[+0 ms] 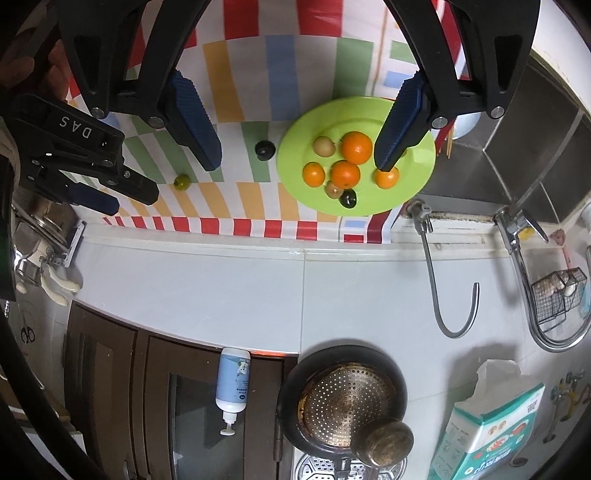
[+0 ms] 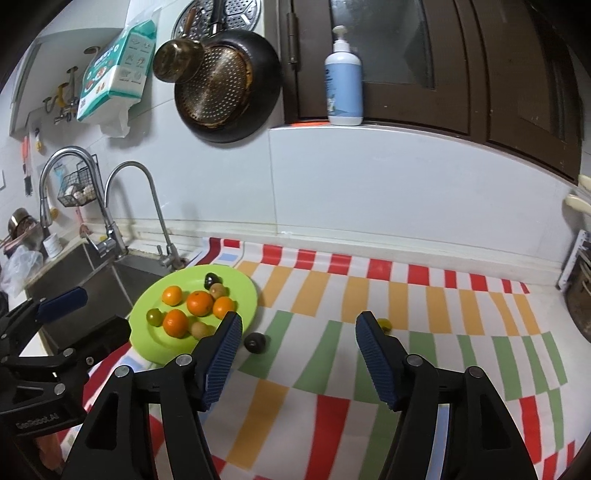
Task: Organize fruits
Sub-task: 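Lift both open grippers off the plate toward the dark plum and lime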
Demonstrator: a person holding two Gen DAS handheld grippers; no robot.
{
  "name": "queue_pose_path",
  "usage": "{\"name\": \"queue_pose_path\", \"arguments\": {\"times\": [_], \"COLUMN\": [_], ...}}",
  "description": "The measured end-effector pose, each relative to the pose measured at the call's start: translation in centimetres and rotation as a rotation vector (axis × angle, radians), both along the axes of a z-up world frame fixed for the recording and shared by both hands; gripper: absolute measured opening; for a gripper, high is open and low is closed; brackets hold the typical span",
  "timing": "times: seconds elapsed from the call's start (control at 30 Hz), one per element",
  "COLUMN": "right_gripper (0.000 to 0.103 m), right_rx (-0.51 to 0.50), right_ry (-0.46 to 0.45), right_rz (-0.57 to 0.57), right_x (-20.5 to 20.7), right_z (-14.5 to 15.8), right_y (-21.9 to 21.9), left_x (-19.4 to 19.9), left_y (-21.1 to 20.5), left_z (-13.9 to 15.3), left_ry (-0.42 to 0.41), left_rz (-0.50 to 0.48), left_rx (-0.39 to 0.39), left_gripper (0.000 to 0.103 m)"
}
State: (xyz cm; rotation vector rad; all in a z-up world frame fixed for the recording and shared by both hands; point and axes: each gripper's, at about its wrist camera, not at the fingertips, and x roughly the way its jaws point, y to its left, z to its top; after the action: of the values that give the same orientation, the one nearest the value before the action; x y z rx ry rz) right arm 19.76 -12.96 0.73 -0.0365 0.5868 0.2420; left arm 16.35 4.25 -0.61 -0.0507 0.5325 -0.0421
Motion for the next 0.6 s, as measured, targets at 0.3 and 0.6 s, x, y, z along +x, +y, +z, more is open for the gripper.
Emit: {"name": "queue_pose_path", "arguments": {"times": [0.3, 0.6], "right_gripper": [0.065, 0.065], "right_rx": [0.004, -0.005], "right_ry": [0.02, 0.032], "right_rz": [-0.047, -0.068], "right_x": [0.5, 1.7], "right_z": [-0.8, -1.4], "right_y": [-3.0, -5.3], "left_x": [0.6, 2.0], "left_y": [-2.4, -4.4], "left_z": [-0.7, -2.1], "left_ry": [-0.001, 0.039], "left_rz": [0.039, 0.098], "left_rx": [-0.038, -0.083], "left_gripper": [0.086, 0.086]}}
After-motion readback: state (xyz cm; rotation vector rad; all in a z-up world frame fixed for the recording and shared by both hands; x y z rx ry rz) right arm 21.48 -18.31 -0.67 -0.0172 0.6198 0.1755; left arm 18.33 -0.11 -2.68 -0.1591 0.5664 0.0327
